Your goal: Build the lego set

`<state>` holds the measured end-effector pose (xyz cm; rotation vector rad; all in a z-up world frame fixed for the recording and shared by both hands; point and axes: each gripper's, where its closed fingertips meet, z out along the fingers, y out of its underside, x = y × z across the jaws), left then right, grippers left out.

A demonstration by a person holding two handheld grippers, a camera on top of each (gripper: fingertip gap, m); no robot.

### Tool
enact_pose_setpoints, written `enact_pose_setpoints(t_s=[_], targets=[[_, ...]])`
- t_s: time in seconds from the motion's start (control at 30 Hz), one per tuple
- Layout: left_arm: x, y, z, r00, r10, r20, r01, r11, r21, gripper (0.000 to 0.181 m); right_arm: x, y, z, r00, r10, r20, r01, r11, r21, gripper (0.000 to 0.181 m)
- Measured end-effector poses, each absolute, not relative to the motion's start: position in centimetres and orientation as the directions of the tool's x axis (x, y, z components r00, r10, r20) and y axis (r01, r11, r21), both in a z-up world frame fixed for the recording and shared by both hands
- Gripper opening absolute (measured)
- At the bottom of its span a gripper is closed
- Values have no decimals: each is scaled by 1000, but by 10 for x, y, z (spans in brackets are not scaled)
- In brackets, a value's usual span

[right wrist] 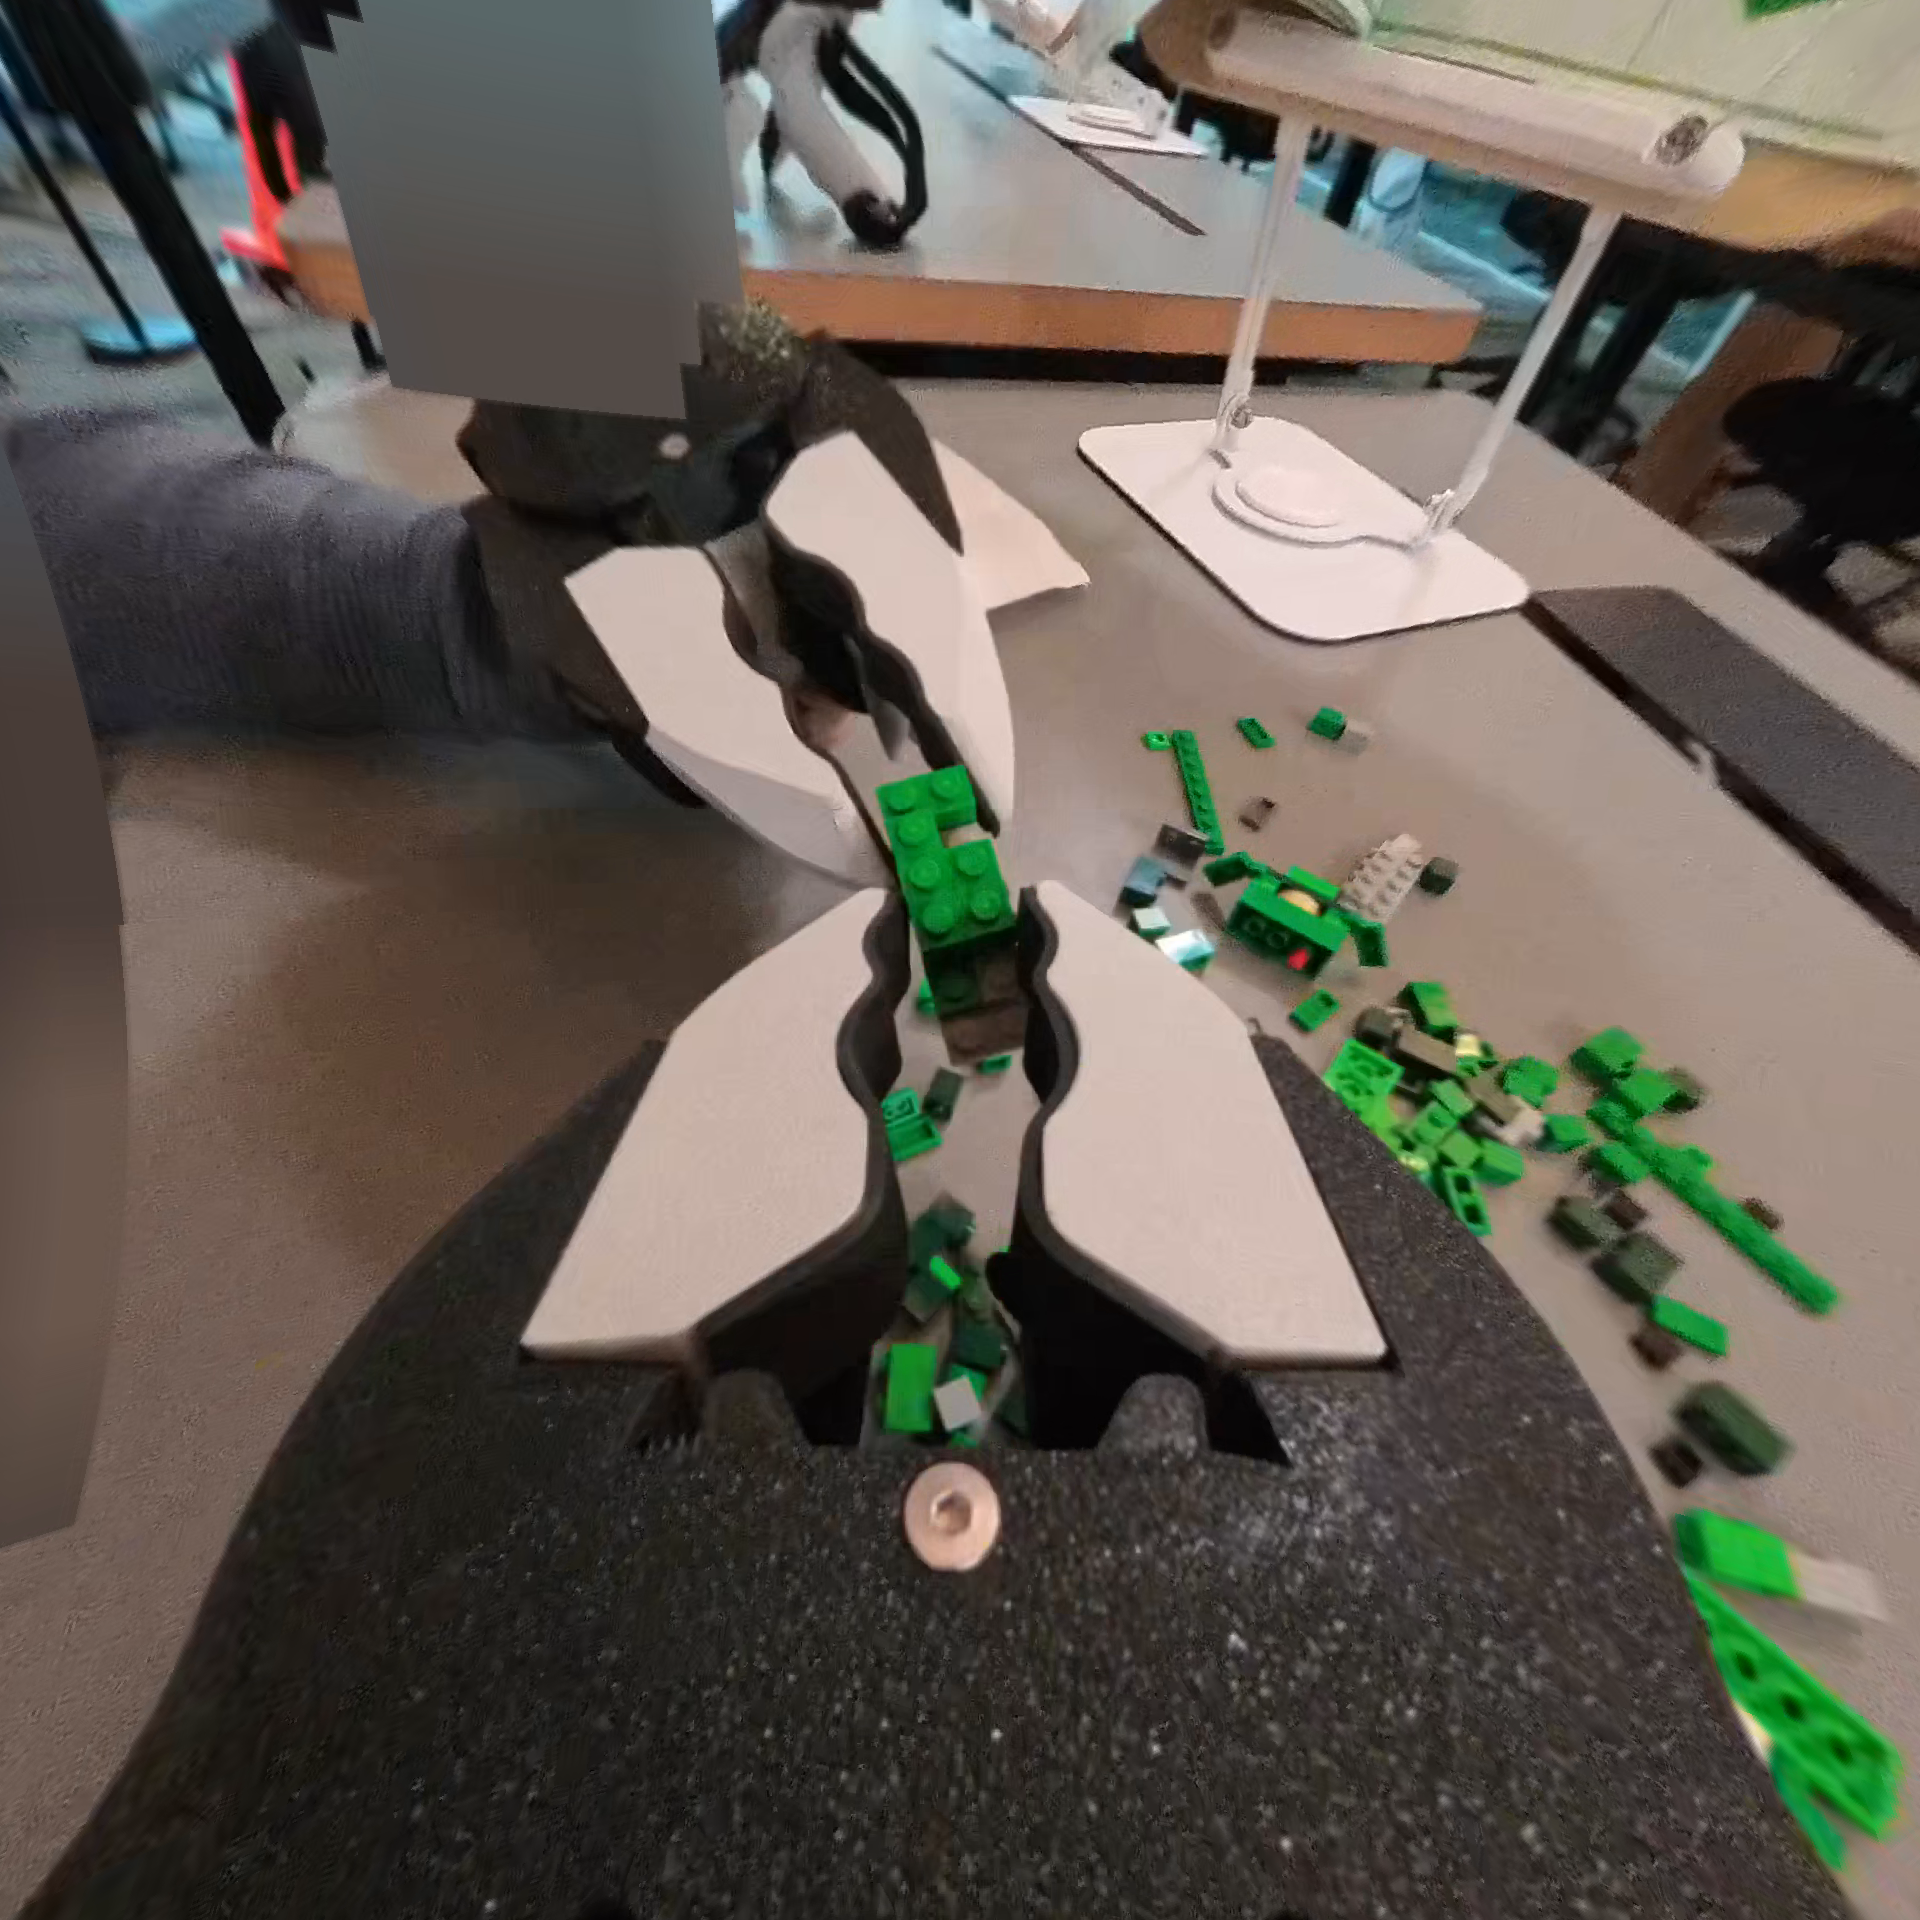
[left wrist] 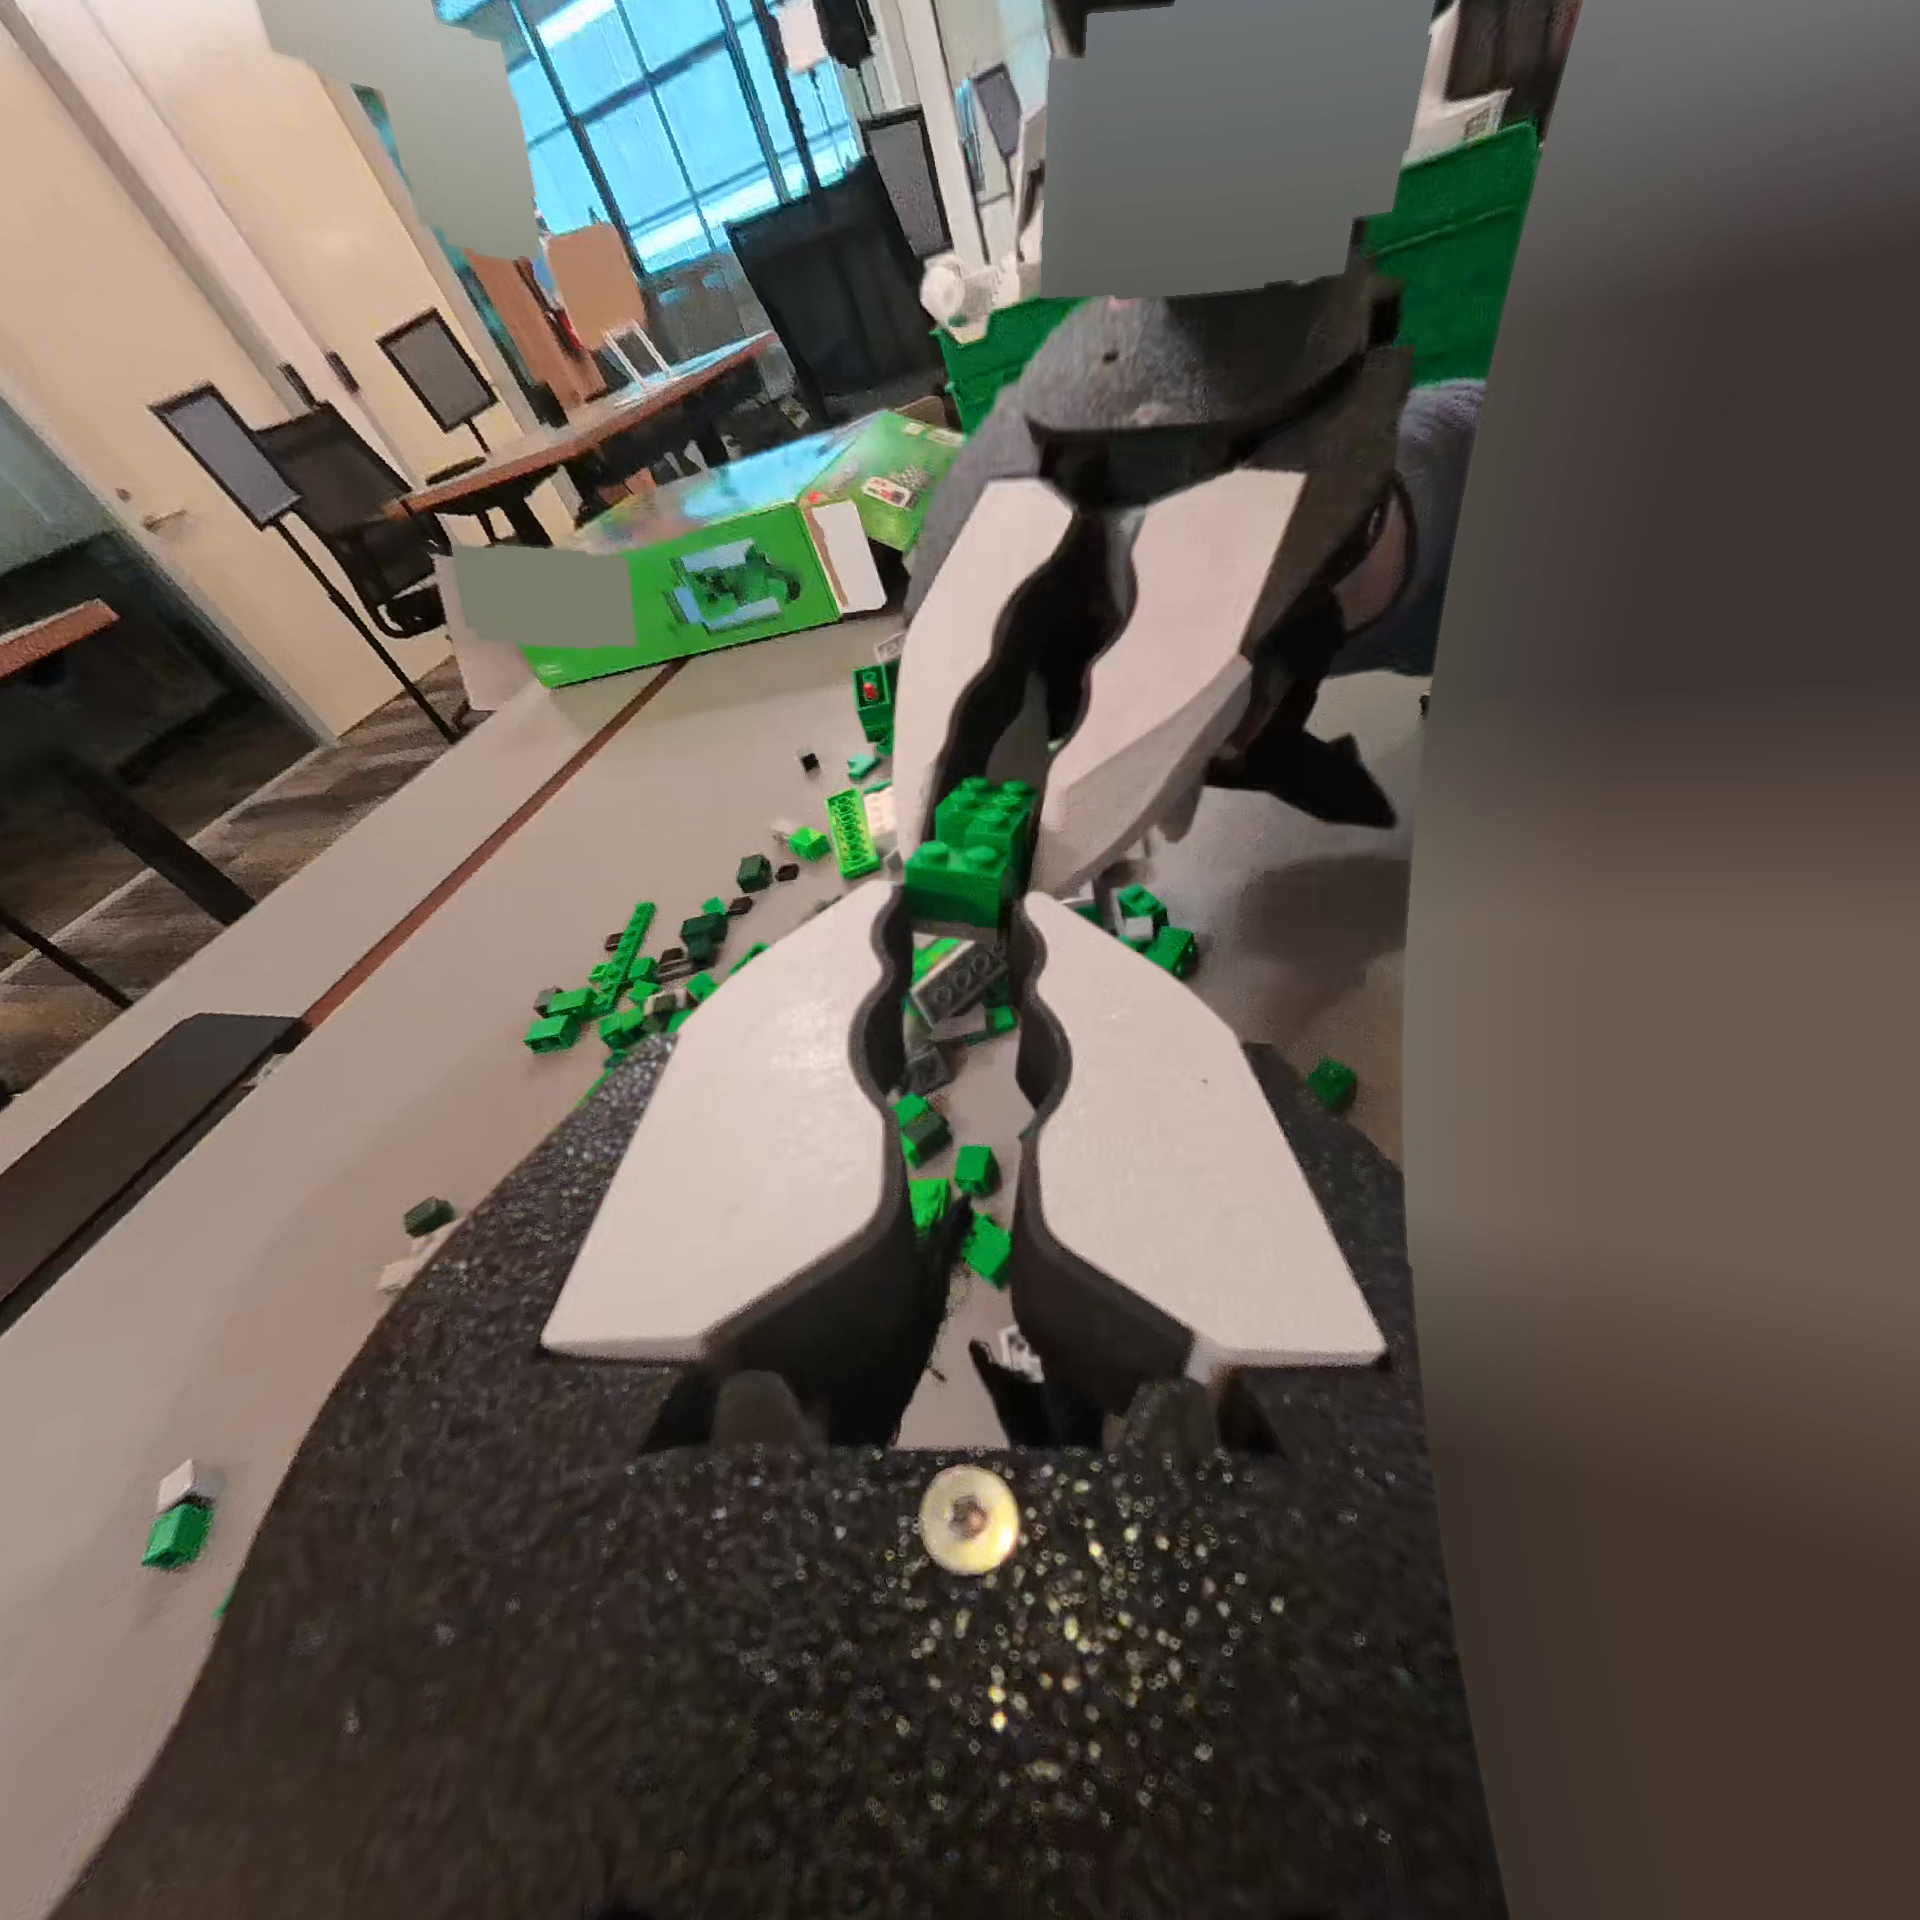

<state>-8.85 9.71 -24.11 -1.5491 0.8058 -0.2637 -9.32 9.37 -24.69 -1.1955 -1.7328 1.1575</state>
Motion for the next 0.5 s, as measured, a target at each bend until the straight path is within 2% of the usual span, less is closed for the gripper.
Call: enact_pose_setpoints(t_s=[0.03, 0.13, 0.2, 0.3, 0.43, 0.5], targets=[[-90, 98, -242, 729, -612, -307, -346, 57, -936, 18, -94, 95, -249, -299, 954, 23, 308, 119, -944, 20], [-92, 101, -243, 737, -553, -388, -409, 92, -908, 19, -95, 97, -249, -292, 953, -86, 313, 11, -950, 20], [-91, 102, -245, 739, -566, -367, -389, 86, -917, 19, -94, 97, -252, -302, 951, -70, 327, 34, -945, 21], [-92, 103, -255, 746, -619, -244, -315, -7, -949, 19, -93, 99, -261, -301, 942, 146, 339, 249, -907, 19], [-92, 102, -260, 723, -613, -320, -400, 7, -917, 31, -88, 95, -266, -345, 837, 424, 329, 531, -781, 19], [-90, 100, -261, 704, -632, -324, -406, 16, -914, 31, -87, 95, -273, -369, 783, 500, 348, 616, -707, 19]])
